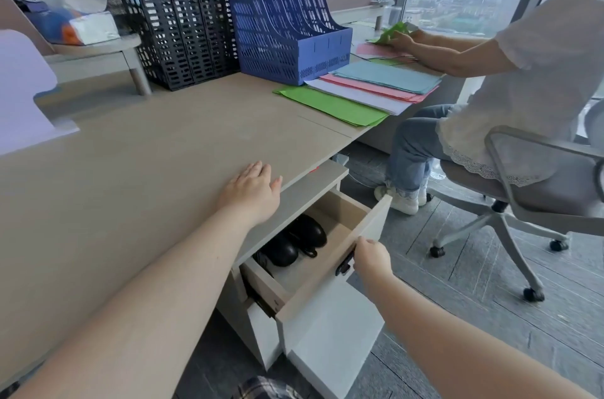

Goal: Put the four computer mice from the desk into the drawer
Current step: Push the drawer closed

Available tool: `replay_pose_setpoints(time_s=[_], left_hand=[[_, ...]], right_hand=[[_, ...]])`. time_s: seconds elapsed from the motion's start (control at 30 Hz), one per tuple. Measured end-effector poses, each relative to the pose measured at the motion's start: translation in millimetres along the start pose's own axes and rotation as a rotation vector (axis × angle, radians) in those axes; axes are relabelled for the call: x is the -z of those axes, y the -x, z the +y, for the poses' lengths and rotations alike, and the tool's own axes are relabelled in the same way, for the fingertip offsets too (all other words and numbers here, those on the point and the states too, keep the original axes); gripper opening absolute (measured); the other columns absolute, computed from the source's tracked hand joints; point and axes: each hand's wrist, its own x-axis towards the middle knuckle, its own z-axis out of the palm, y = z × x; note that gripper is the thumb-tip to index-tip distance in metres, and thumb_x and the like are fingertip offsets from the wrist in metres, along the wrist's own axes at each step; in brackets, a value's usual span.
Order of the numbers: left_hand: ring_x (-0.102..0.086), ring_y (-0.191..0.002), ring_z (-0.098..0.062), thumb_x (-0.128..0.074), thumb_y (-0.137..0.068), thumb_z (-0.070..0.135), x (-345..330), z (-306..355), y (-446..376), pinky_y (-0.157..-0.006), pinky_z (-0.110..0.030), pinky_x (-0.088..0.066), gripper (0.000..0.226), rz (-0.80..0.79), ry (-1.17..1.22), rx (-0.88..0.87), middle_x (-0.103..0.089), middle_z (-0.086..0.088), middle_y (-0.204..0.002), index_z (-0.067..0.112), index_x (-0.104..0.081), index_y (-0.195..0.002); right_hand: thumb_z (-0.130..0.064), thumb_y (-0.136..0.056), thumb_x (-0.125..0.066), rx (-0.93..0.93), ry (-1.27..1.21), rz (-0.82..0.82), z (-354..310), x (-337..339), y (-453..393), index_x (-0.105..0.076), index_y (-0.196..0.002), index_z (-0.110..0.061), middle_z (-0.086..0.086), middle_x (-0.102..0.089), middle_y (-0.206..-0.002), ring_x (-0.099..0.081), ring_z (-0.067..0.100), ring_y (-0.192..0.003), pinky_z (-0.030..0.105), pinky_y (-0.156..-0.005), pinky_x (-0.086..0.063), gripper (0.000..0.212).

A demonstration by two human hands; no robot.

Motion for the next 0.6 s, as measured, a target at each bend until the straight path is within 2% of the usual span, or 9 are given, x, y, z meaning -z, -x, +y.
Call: replay_pose_setpoints(time_s=[0.03, 0.1, 0.17, 0.2, 0.27, 0.33, 0.47, 0.53, 0.6], left_hand=[[-0.008, -0.147, -0.015, -0.018, -0.1, 0.04, 0.5, -4.4, -1.6, -0.118, -0.035, -0.007, 0.055, -0.006, 0.0, -0.02, -0.011, -0.001, -0.16, 0.015, -0.018, -0.148], [-0.008, -0.147, -0.013, -0.019, -0.1, 0.04, 0.9, -12.4, -4.5, -0.119, -0.035, -0.007, 0.053, -0.011, 0.003, -0.057, -0.011, 0.002, -0.16, 0.018, -0.018, -0.148], [-0.007, -0.147, -0.011, -0.019, -0.099, 0.041, 0.5, -17.1, -6.9, -0.119, -0.035, -0.006, 0.053, -0.014, 0.003, -0.078, -0.01, 0.004, -0.16, 0.021, -0.018, -0.148], [-0.006, -0.147, -0.011, -0.018, -0.099, 0.041, 0.2, -18.3, -8.0, -0.119, -0.035, -0.005, 0.053, -0.017, 0.002, -0.084, -0.01, 0.005, -0.16, 0.022, -0.017, -0.148], [-0.005, -0.147, -0.01, -0.018, -0.099, 0.042, 0.3, -19.4, -10.5, -0.119, -0.035, -0.005, 0.053, -0.022, 0.001, -0.092, -0.009, 0.006, -0.16, 0.024, -0.017, -0.149], [-0.005, -0.147, -0.01, -0.019, -0.099, 0.041, 0.5, -20.8, -14.0, -0.119, -0.035, -0.005, 0.052, -0.017, 0.006, -0.095, -0.009, 0.007, -0.16, 0.026, -0.017, -0.148], [-0.006, -0.147, -0.009, -0.021, -0.098, 0.042, -2.0, -23.6, -19.9, -0.12, -0.036, -0.005, 0.052, 0.002, 0.026, -0.099, -0.01, 0.008, -0.16, 0.028, -0.019, -0.147], [-0.006, -0.146, -0.009, -0.022, -0.097, 0.042, -3.6, -24.4, -20.8, -0.12, -0.037, -0.005, 0.052, 0.019, 0.026, -0.103, -0.012, 0.008, -0.16, 0.028, -0.02, -0.147], [-0.007, -0.146, -0.009, -0.023, -0.097, 0.042, -4.2, -25.0, -21.5, -0.12, -0.037, -0.005, 0.052, 0.029, 0.025, -0.104, -0.013, 0.008, -0.16, 0.028, -0.021, -0.147]], right_hand=[[-0.008, -0.092, -0.036, 0.003, -0.024, -0.022, 0.0, -5.5, 1.4, -0.048, -0.062, -0.011, 0.003, -0.05, -0.06, -0.045, 0.021, -0.062, 0.029, -0.06, -0.036, 0.033], [0.0, -0.09, -0.033, 0.035, -0.03, -0.075, 1.6, -14.9, 4.6, -0.055, -0.068, -0.009, 0.005, -0.052, -0.062, -0.046, 0.023, -0.072, 0.035, -0.068, -0.039, 0.032], [0.001, -0.093, -0.032, 0.05, -0.002, -0.126, 0.3, -25.4, 6.1, -0.065, -0.105, -0.013, 0.005, -0.056, -0.084, -0.049, 0.023, -0.079, 0.038, -0.076, -0.045, 0.038], [0.0, -0.094, -0.031, 0.048, 0.034, -0.151, -2.0, -30.3, 7.3, -0.058, -0.125, -0.015, 0.006, -0.057, -0.098, -0.05, 0.02, -0.078, 0.036, -0.075, -0.046, 0.044], [-0.002, -0.095, -0.03, 0.071, 0.108, -0.194, -4.8, -40.4, 3.6, -0.042, -0.142, -0.019, 0.007, -0.056, -0.125, -0.052, 0.016, -0.075, 0.029, -0.067, -0.044, 0.052], [-0.004, -0.094, -0.031, 0.099, 0.182, -0.223, -8.1, -49.2, -0.9, -0.035, -0.146, -0.023, 0.007, -0.049, -0.139, -0.052, 0.016, -0.076, 0.025, -0.061, -0.041, 0.056], [-0.009, -0.096, -0.032, 0.146, 0.346, -0.296, -15.5, -63.2, -7.8, -0.026, -0.149, -0.029, 0.005, -0.048, -0.135, -0.049, 0.016, -0.076, 0.021, -0.054, -0.036, 0.057], [-0.008, -0.097, -0.033, 0.186, 0.353, -0.327, -17.8, -70.4, -9.5, -0.026, -0.149, -0.026, 0.007, -0.049, -0.132, -0.046, 0.016, -0.084, 0.018, -0.057, -0.035, 0.055], [-0.002, -0.095, -0.035, 0.254, 0.413, -0.327, -19.6, -77.7, -12.3, -0.03, -0.147, -0.018, 0.016, -0.048, -0.138, -0.04, 0.015, -0.093, 0.019, -0.066, -0.038, 0.054]])
